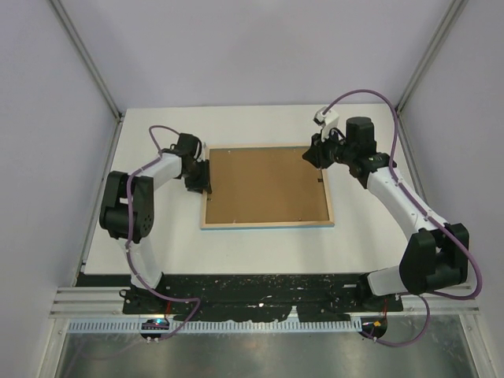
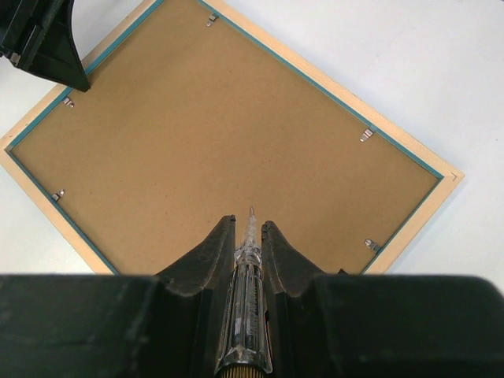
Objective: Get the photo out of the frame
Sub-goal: Adjust the photo frame at the center of the board, then release the photo frame item from the photo frame.
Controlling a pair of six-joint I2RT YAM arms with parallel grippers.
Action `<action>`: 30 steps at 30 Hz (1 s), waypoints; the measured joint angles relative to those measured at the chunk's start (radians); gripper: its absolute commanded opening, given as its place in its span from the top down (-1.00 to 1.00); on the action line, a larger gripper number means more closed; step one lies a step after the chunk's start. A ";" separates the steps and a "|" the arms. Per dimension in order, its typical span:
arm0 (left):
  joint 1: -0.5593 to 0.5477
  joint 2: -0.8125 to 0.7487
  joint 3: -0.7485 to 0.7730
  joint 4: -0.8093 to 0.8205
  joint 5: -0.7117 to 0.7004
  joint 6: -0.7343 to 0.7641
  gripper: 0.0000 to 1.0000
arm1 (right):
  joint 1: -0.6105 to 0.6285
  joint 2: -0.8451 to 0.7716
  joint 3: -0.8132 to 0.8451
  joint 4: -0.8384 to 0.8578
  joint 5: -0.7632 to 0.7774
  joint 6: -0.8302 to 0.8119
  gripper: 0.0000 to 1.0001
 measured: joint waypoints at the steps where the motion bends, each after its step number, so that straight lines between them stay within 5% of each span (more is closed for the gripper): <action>1: 0.000 0.000 0.000 0.002 0.000 0.000 0.31 | 0.000 0.000 0.000 0.000 0.000 0.000 0.85; 6: 0.000 -0.005 -0.010 0.018 0.000 -0.001 0.37 | 0.000 0.001 0.000 0.000 0.018 -0.012 0.85; 13: -0.002 -0.024 -0.035 0.049 -0.010 -0.014 0.89 | 0.000 0.079 0.009 -0.015 0.122 -0.067 0.85; 30: -0.004 -0.029 -0.041 0.060 -0.015 -0.026 1.00 | 0.000 0.323 0.170 -0.092 0.420 -0.180 0.85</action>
